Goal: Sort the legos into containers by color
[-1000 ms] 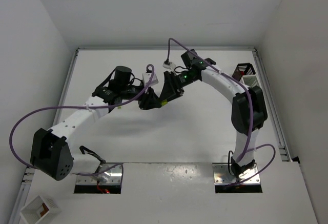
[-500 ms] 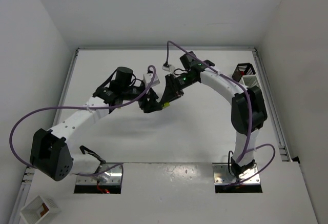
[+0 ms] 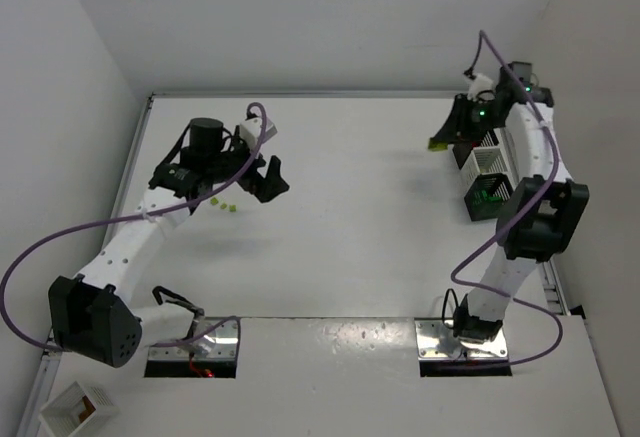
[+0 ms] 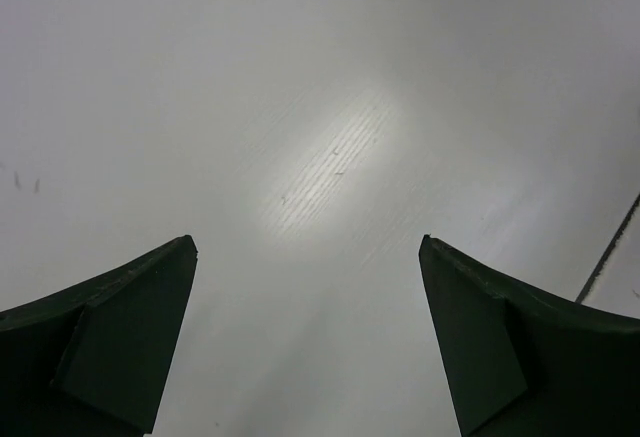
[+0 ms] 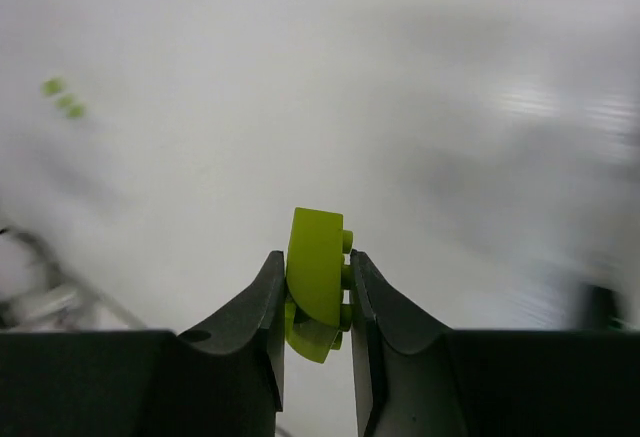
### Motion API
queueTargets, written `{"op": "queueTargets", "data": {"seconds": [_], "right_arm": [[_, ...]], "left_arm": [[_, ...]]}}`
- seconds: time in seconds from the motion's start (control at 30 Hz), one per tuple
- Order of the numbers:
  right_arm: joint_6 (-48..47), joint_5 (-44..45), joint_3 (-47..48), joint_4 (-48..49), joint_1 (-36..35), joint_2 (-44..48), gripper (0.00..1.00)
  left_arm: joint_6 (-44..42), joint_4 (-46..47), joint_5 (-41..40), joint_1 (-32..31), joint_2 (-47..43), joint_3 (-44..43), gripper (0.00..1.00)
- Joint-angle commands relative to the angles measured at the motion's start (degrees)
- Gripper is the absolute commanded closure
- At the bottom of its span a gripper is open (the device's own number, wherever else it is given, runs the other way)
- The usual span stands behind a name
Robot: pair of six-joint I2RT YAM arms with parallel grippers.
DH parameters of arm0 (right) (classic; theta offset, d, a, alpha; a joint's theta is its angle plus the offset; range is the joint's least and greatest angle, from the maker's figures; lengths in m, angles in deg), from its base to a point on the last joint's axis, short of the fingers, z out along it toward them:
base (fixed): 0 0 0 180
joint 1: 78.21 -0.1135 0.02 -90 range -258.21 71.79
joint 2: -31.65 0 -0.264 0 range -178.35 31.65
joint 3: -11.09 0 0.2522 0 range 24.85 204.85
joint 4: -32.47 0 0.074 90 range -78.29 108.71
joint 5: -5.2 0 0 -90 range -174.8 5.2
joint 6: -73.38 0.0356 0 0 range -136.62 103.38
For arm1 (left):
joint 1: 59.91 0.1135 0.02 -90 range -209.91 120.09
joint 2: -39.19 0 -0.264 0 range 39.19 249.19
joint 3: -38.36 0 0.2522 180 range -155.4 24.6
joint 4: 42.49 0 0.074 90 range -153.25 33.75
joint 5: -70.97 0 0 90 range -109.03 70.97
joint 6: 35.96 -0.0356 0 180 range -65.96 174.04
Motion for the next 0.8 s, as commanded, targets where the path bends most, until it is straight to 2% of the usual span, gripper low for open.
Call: {"op": "queueTargets", "data": {"seconds": [0.0,0.13,0.27,0.53,0.6,0.67,0.7,0.73,0.77], "right_arm": [[-9.2,16.6,8.0,-4.8,3.1,0.4,1.0],[-11.3,25.4,15.5,-7.5,7.0,-4.0,1.0],[-12.6,31.9,15.3,-6.7,9.1,-5.9,1.0],[-12.1,33.5,13.5,-4.0,10.7,-9.6,0.99],[-12.1,33.5,13.5,-4.0,11.3,-10.9,0.94],[-12.1,33.5,13.5,-3.5,11.3,-10.9,0.83],[-12.1,33.5,13.5,-3.5,11.3,-11.4,0.76],[-12.1,33.5,13.5,-3.5,11.3,-11.4,0.61],[-11.5,33.5,13.5,-2.9,11.3,-11.4,0.55]], "left_arm": [[2.1,-3.1,-2.9,3.8,-1.3,-2.0,0.0],[4.6,-1.4,-7.2,4.9,-2.4,-0.7,0.0],[2.4,-3.6,-9.8,4.9,-1.9,-1.3,0.0],[0.9,-4.2,-13.0,5.4,-2.4,-2.0,0.0],[0.9,-4.8,-14.0,6.0,-2.4,-2.5,0.0],[0.9,-5.4,-14.0,6.0,-2.4,-2.5,0.0],[0.9,-5.4,-14.0,6.0,-1.8,-2.5,0.0],[0.9,-5.4,-14.9,6.5,-1.8,-2.5,0.0],[0.9,-6.2,-15.6,6.5,-1.3,-2.5,0.0]]}}
